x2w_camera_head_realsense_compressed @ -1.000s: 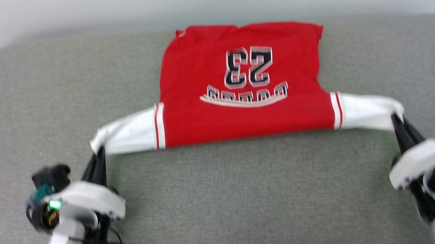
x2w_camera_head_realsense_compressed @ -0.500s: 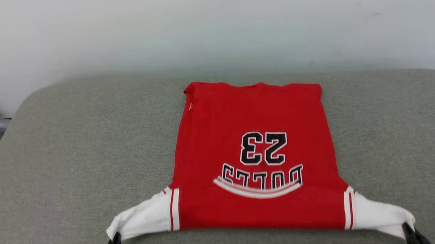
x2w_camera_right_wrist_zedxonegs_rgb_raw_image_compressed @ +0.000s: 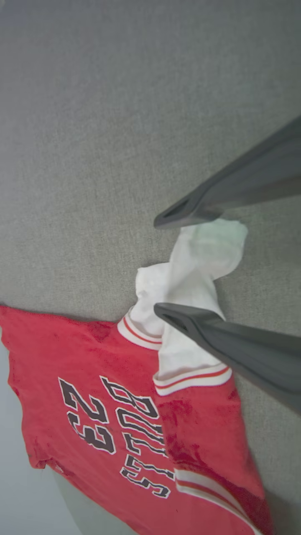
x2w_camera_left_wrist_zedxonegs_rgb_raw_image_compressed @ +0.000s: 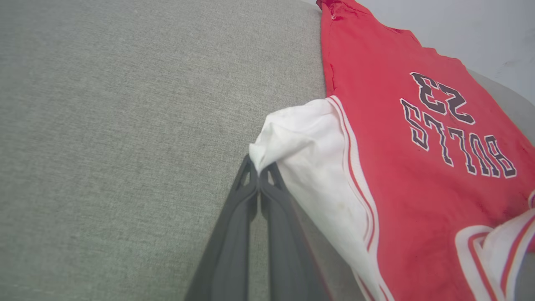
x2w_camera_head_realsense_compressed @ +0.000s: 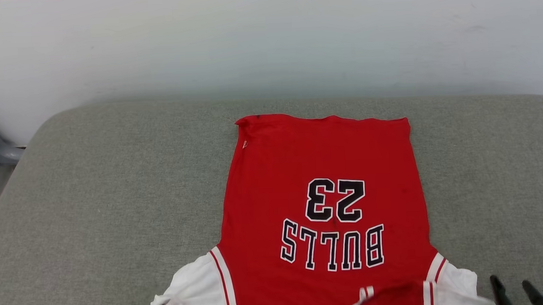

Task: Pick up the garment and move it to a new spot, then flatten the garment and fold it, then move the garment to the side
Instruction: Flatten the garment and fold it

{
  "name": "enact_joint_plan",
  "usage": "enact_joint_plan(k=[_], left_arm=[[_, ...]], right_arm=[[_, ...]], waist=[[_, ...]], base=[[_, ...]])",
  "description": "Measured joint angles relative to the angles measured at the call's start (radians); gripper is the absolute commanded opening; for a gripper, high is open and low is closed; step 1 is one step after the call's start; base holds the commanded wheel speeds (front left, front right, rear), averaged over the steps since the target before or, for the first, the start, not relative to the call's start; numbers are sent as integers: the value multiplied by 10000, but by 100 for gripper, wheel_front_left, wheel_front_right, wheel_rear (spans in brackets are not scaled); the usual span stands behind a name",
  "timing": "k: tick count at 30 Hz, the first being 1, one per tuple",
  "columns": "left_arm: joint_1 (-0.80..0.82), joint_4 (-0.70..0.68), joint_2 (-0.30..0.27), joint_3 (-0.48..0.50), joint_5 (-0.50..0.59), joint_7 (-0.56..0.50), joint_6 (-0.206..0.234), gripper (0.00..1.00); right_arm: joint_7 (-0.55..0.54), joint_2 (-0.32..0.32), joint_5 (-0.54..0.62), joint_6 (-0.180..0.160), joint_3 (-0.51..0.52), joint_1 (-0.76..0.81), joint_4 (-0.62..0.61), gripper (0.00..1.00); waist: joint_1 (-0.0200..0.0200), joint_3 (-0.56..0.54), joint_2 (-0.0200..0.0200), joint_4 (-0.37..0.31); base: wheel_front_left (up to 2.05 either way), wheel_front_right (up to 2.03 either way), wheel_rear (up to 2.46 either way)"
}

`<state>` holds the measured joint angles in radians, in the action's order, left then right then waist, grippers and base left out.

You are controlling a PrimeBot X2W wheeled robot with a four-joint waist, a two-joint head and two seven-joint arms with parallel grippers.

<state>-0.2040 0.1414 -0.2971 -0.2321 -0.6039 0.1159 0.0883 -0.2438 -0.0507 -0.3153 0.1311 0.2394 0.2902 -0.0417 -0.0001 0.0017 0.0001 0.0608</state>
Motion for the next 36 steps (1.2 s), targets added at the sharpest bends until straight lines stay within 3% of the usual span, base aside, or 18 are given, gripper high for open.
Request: enact_joint_plan(k=[8, 14, 24, 28, 36], left_arm=[[514, -351, 151, -222, 205, 171, 2, 0], [1312, -803, 272, -449, 476, 389, -58, 0], [2526, -1534, 583, -913, 886, 734, -274, 0], [2990, -1816, 635, -1034, 1037, 895, -372, 0], [3619, -2052, 920, -1308, 1187, 1089, -619, 0]], right_arm=[[855, -38, 453, -2, 554, -2171, 640, 100], [401, -976, 389, 0, 564, -4796, 2196, 100], [-2564, -2259, 380, -2, 140, -9245, 5267, 100], [-3841, -2428, 621, -2, 105, -10841, 6125, 100], [-4721, -2696, 1710, -2, 77, -12774, 7116, 100]], waist=[[2, 450, 0, 211], [3, 1258, 0, 455], [4, 2941, 0, 1066], [4, 3608, -1, 1340], [3, 4795, -1, 1836]], base=[[0, 0, 0], [0, 0, 0], [0, 0, 0], [0, 0, 0], [0, 0, 0]])
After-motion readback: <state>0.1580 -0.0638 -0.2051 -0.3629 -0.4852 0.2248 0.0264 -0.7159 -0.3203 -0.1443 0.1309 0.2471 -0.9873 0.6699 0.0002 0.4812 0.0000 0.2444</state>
